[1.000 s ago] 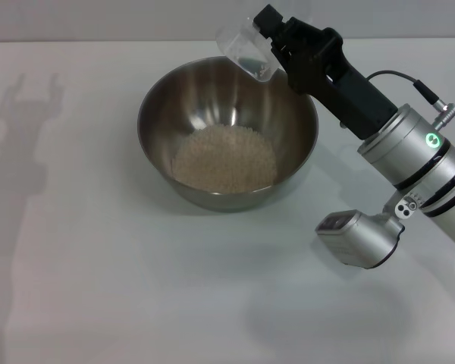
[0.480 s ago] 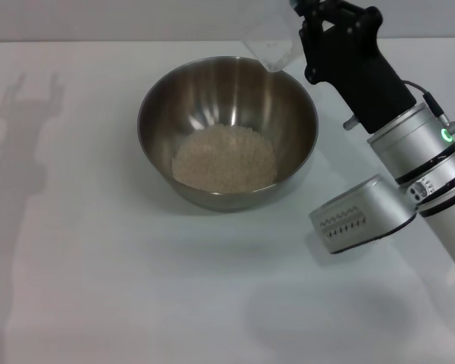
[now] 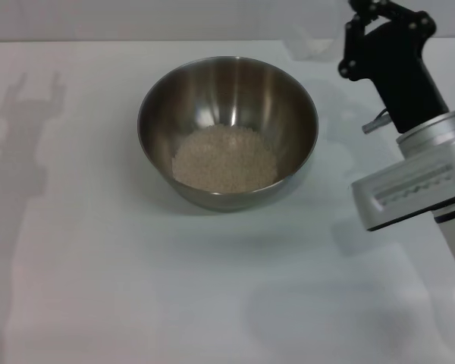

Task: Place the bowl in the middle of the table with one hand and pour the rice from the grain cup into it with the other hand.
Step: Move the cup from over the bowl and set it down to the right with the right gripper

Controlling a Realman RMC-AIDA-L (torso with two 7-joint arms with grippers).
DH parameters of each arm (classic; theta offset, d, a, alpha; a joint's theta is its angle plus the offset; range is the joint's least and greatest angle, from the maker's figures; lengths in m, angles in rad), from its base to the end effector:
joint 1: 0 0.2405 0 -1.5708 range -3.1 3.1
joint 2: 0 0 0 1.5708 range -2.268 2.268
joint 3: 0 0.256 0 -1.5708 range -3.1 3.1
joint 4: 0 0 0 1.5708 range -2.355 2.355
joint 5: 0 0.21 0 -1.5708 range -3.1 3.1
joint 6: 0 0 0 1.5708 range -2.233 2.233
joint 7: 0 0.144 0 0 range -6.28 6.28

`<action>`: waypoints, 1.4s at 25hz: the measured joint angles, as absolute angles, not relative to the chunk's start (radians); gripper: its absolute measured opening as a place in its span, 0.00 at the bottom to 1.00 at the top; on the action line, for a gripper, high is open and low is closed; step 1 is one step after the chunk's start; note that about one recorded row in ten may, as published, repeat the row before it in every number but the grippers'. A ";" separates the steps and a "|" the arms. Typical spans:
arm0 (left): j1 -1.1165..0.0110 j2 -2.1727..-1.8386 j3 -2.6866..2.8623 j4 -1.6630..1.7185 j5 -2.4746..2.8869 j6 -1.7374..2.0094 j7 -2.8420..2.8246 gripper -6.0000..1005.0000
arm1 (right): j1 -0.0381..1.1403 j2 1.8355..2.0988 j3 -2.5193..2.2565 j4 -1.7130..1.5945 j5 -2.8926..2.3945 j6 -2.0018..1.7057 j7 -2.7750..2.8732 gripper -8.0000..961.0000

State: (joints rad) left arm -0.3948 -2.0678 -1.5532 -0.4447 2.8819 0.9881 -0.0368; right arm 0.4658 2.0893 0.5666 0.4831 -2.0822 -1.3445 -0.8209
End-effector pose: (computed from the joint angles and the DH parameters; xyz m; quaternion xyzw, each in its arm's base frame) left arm -0.3024 0.3750 0.0414 -0.6486 -0.1679 -0.3023 0.6780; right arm 0.2166 0.3286 -0.0469 -0.6878 -0.1270 0.2093 0.6834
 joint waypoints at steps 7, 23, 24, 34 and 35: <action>-0.392 -2.067 -1.552 -0.445 2.884 0.988 -0.037 0.56 | 0.406 2.089 0.567 0.550 -1.978 -1.349 -0.696 0.01; -0.390 -2.066 -1.538 -0.452 2.887 0.990 -0.037 0.56 | 0.303 2.089 0.559 0.486 -1.842 -1.340 -0.399 0.01; -0.390 -2.066 -1.537 -0.452 2.887 0.991 -0.037 0.56 | 0.298 2.089 0.562 0.486 -1.842 -1.340 -0.397 0.01; -0.388 -2.069 -1.506 -0.453 2.887 0.984 -0.037 0.56 | 0.300 2.090 0.553 0.478 -1.765 -1.274 -0.388 0.01; -0.387 -2.069 -1.500 -0.451 2.887 0.979 -0.041 0.56 | 0.303 2.089 0.553 0.463 -1.766 -1.258 -0.358 0.01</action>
